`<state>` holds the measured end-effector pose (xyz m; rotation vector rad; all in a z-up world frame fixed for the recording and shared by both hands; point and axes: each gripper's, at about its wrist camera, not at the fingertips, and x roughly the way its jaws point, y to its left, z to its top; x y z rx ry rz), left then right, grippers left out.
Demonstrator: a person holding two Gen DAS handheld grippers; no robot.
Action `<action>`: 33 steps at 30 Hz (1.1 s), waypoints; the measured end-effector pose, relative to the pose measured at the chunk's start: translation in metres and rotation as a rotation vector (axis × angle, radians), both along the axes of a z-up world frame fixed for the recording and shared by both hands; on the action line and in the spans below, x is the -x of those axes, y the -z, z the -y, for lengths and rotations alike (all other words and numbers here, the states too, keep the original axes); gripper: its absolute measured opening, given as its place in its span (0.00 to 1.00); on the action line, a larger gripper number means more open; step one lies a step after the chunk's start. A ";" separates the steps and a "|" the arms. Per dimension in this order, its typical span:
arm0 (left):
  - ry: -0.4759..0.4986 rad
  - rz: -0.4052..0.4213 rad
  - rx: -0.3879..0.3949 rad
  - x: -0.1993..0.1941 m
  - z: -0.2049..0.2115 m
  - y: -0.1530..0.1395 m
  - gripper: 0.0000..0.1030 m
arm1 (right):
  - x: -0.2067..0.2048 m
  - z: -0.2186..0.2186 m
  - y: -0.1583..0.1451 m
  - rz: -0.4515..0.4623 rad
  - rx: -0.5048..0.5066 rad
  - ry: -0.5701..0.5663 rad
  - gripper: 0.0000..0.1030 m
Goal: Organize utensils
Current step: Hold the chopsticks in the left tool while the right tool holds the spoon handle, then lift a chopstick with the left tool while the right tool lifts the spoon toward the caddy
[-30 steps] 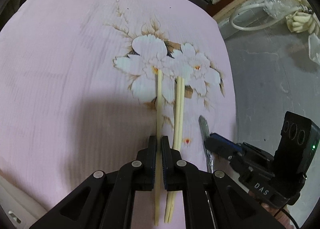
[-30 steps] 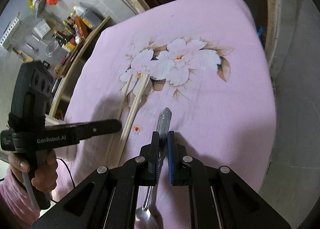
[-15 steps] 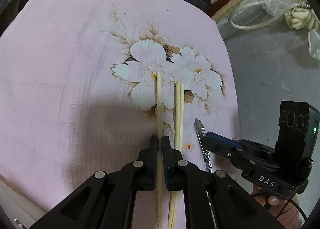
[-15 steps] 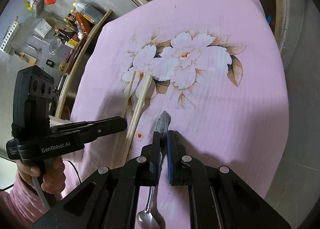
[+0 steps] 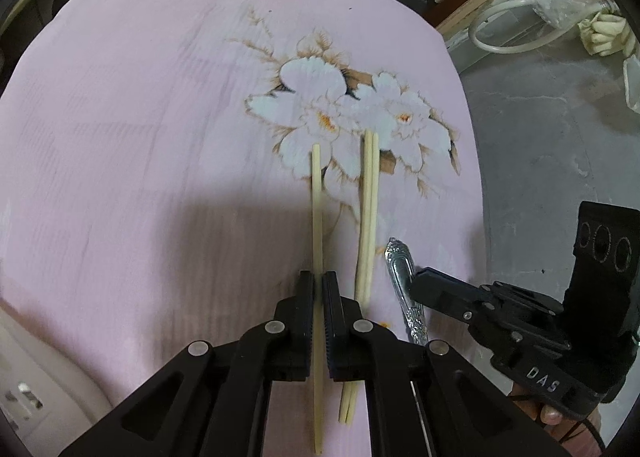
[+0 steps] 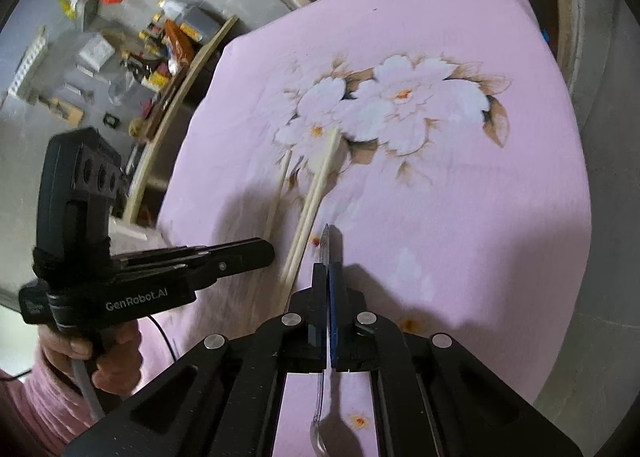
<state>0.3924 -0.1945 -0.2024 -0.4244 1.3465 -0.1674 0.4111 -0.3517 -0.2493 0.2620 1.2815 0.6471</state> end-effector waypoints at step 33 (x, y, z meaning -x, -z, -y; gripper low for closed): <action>0.029 0.064 0.106 0.019 -0.005 -0.014 0.05 | 0.041 -0.001 -0.040 0.092 0.141 0.037 0.01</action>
